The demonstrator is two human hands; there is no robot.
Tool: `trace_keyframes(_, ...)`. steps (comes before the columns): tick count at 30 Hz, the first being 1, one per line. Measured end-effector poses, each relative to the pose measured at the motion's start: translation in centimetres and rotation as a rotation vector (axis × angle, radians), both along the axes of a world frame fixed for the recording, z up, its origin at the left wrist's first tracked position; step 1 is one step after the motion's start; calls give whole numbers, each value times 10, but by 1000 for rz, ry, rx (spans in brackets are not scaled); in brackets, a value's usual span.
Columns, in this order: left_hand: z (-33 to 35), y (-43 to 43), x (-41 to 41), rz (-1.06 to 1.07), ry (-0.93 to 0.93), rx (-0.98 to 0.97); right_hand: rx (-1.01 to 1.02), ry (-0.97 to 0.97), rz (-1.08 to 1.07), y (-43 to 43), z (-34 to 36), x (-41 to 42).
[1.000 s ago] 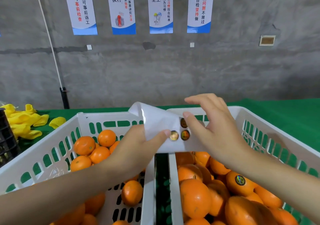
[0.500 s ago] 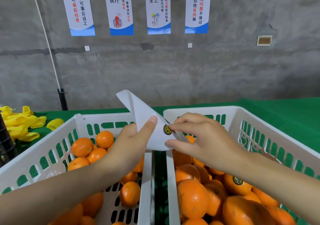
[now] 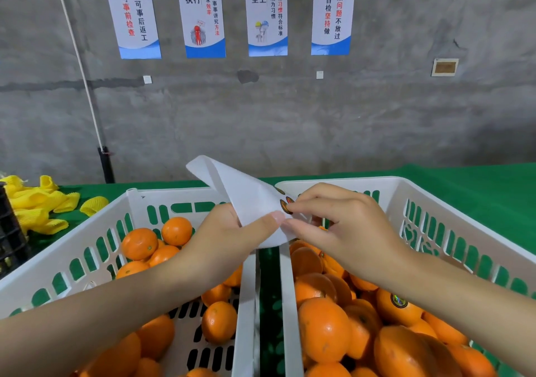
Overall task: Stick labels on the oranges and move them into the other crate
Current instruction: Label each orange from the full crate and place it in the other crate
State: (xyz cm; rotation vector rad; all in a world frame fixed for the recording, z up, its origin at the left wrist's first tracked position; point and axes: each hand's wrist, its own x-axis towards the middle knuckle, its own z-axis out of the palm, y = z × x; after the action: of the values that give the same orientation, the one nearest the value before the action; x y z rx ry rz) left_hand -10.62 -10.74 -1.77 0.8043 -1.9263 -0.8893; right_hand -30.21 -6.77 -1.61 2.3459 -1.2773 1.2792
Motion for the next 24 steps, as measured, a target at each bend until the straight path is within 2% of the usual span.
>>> trace_keyframes(5, -3, 4, 4, 39, -225, -101, 12, 33, -2, 0, 1, 0)
trace_keyframes(11, -8, -3, 10, 102, -312, -155, 150, -77, 100, -3, 1, 0)
trace_keyframes(14, -3, -4, 12, 113, -315, -260, 149, -58, 127, -3, 3, 1)
trace_keyframes(18, -3, -8, 15, 79, -296, -261, 168, -67, 127, -3, 3, 0)
trace_keyframes(24, -6, -9, 14, 58, -314, -243, 53, 42, 88, 0, 2, 1)
